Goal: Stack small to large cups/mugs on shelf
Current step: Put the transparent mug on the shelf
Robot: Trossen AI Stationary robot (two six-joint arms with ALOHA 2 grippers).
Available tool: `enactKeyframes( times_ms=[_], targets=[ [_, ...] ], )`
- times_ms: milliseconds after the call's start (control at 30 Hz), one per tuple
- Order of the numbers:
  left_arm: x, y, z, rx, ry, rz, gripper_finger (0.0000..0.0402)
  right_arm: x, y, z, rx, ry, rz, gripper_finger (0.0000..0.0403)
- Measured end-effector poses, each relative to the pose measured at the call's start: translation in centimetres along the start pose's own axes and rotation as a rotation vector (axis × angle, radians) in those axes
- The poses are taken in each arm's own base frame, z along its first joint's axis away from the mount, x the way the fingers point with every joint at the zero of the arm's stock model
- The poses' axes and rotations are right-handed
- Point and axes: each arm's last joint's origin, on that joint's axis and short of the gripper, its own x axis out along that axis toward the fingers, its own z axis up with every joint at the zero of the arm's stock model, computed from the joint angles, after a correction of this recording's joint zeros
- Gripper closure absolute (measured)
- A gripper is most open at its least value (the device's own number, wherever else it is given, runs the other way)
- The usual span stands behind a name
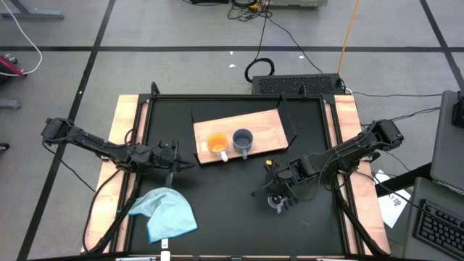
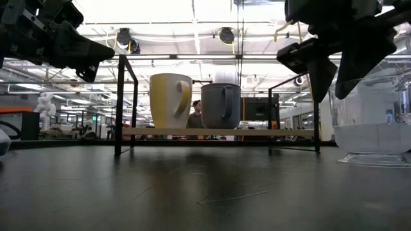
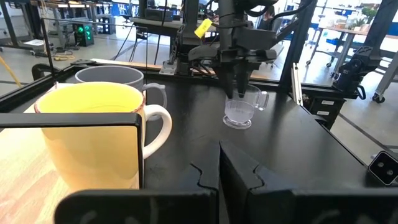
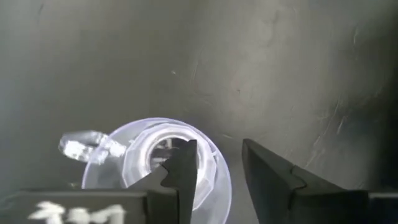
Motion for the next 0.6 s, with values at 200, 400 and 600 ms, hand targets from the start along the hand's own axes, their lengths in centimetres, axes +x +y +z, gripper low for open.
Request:
enactKeyframes(
  times_ms=[200,400,600],
  targets=[
    [0.0,0.0,0.0,0.007,0.0,0.0,0.0394,0.0,0.0,-0.5,0.196,0.048,-0.002,0.0276],
    [0.0,0.0,0.0,0.012,0.0,0.001,0.0394,-0.1,0.1,-1.4,0.362,0.14,-0.017,0.0275],
    [0.0,0.0,0.0,0.01,0.0,0.001,0.0394,-0.1,0.1,-1.6,0.531,0.167,-0.035,0.0275]
  ],
)
